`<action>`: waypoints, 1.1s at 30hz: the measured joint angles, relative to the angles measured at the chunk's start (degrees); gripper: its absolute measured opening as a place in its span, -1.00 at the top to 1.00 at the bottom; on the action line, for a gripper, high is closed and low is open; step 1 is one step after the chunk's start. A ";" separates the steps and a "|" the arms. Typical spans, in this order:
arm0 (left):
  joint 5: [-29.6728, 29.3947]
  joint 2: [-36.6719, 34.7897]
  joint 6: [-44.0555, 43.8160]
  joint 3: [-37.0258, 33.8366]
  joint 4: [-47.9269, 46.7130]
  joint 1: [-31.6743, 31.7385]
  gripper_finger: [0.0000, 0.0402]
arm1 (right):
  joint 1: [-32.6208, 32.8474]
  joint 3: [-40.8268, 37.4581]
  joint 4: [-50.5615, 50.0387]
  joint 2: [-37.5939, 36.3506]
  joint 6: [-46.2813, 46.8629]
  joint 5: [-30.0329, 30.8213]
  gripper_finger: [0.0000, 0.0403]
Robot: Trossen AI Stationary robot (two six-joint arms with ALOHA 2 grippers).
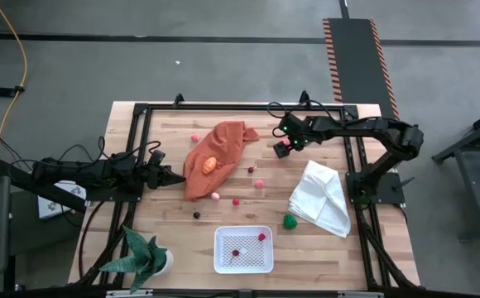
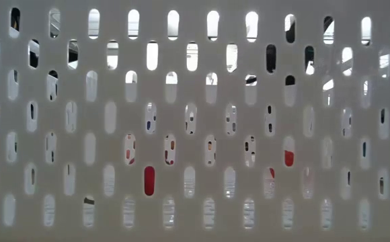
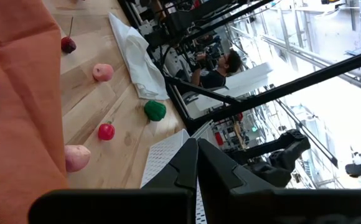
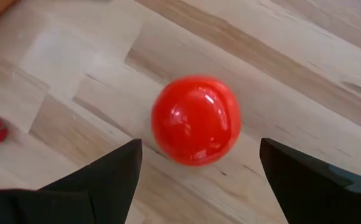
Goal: Pick and placing Produce into tupperware
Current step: Put the red tomato into the white bin
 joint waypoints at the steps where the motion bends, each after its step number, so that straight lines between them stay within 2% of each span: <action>1: 0.00 0.02 0.02 0.02 -0.01 0.00 1.00 | -0.27 0.00 0.47 0.24 -0.02 -0.15 -0.57; 19: 0.00 0.01 0.00 0.01 -0.01 0.00 1.00 | -3.23 0.04 3.22 0.79 -1.55 -2.30 -0.57; 33: 0.00 0.02 0.00 0.01 -0.02 0.00 1.00 | -3.01 0.07 4.70 2.87 -1.55 -4.20 -0.57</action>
